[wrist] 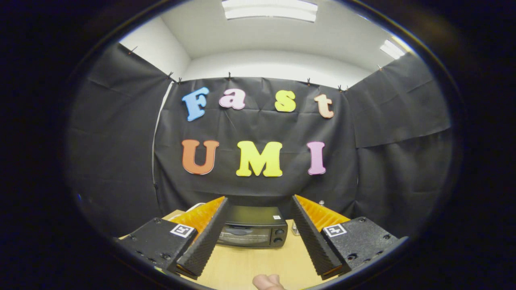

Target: Open the toaster oven, put the food inside, and close the toaster oven door.

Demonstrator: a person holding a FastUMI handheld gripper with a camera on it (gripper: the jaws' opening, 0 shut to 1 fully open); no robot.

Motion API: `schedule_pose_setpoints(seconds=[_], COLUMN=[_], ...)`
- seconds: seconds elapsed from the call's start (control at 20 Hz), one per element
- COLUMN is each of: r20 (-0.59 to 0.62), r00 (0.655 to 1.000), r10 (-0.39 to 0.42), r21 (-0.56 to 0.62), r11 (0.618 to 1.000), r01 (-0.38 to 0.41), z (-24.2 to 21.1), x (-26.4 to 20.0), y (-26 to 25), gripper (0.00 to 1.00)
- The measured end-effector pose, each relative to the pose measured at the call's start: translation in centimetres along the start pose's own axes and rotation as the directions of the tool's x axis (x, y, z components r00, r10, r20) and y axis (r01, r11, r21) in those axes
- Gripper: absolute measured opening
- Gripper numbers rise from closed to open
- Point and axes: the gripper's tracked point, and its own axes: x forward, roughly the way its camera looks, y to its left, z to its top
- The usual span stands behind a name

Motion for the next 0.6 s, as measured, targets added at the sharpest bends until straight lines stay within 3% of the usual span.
schedule_pose_setpoints(seconds=[0.6], r20=[0.011], r00=[0.998], r10=[0.065], r21=[-0.002], r11=[0.998], r01=[-0.065], z=[-0.7], x=[-2.2], y=[1.7], gripper=[1.0])
